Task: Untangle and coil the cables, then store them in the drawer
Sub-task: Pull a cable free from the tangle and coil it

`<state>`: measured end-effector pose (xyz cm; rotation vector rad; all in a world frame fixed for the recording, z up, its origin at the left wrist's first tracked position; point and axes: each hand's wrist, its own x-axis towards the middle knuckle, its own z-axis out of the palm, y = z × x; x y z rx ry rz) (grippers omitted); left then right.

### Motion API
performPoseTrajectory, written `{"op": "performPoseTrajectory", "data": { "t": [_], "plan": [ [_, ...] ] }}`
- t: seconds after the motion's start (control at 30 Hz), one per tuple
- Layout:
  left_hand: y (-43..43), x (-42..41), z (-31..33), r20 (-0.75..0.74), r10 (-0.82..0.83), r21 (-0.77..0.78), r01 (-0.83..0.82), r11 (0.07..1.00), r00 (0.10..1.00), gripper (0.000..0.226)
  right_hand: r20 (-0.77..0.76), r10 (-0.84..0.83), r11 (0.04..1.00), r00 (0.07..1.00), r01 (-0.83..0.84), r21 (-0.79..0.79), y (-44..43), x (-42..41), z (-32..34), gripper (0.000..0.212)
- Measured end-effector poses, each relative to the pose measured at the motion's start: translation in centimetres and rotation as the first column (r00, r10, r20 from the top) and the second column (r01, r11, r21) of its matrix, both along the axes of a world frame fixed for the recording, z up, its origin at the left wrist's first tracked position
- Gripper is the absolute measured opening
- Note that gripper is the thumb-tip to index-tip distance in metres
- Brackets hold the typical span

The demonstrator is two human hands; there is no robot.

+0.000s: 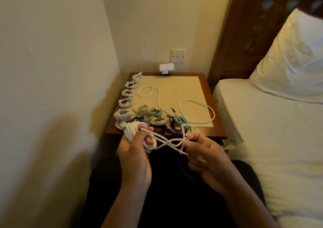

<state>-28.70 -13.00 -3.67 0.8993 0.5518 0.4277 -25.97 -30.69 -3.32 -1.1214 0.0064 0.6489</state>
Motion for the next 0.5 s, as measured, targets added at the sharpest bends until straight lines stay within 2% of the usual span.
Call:
{"op": "performPoseTrajectory", "data": {
  "t": [0.07, 0.13, 0.2, 0.27, 0.3, 0.37, 0.43, 0.47, 0.5],
  "plan": [
    [-0.1, -0.1, -0.3, -0.011, 0.06, 0.031, -0.06, 0.998, 0.998, 0.02, 0.026, -0.001, 0.996, 1.0, 0.004, -0.086, -0.3, 0.0, 0.0, 0.047],
    [-0.4, -0.1, -0.3, -0.021, 0.058, 0.063, -0.057, 0.996, 0.998, 0.019, 0.051, -0.04, 0.988, 0.998, 0.047, -0.145, -0.4, 0.1, 0.2, 0.037],
    [-0.3, -0.2, -0.1, -0.027, 0.001, 0.175, 0.004, 0.985, 1.0, 0.015, 0.206, -0.053, 0.923, 0.977, 0.127, -0.364, -0.4, 0.1, 0.4, 0.014],
    [0.0, -0.3, 0.0, -0.037, -0.065, 0.275, 0.073, 0.959, 0.997, 0.011, 0.442, 0.031, 0.784, 0.897, 0.252, -0.567, -0.4, -0.1, 0.4, 0.015],
    [0.0, -0.4, 0.0, -0.044, -0.087, 0.317, 0.097, 0.944, 0.995, 0.01, 0.539, 0.093, 0.736, 0.837, 0.306, -0.603, -0.3, -0.3, 0.4, 0.024],
    [-0.4, -0.7, 0.1, -0.061, -0.127, 0.39, 0.141, 0.91, 0.99, 0.009, 0.676, 0.23, 0.702, 0.7, 0.361, -0.614, 0.4, -0.9, 0.9, 0.037],
    [-0.9, -1.0, 0.2, -0.07, -0.182, 0.421, 0.195, 0.886, 0.981, 0.01, 0.745, 0.345, 0.695, 0.571, 0.378, -0.611, 1.5, -1.4, 1.0, 0.024],
    [-0.9, -1.1, 0.1, -0.07, -0.217, 0.424, 0.226, 0.877, 0.974, 0.01, 0.758, 0.333, 0.714, 0.561, 0.375, -0.591, 1.9, -1.4, 1.0, 0.013],
    [-0.7, -1.2, 0.1, -0.074, -0.246, 0.422, 0.254, 0.87, 0.966, 0.01, 0.747, 0.271, 0.753, 0.607, 0.349, -0.557, 1.9, -1.3, 0.9, 0.005]
  ]
}}
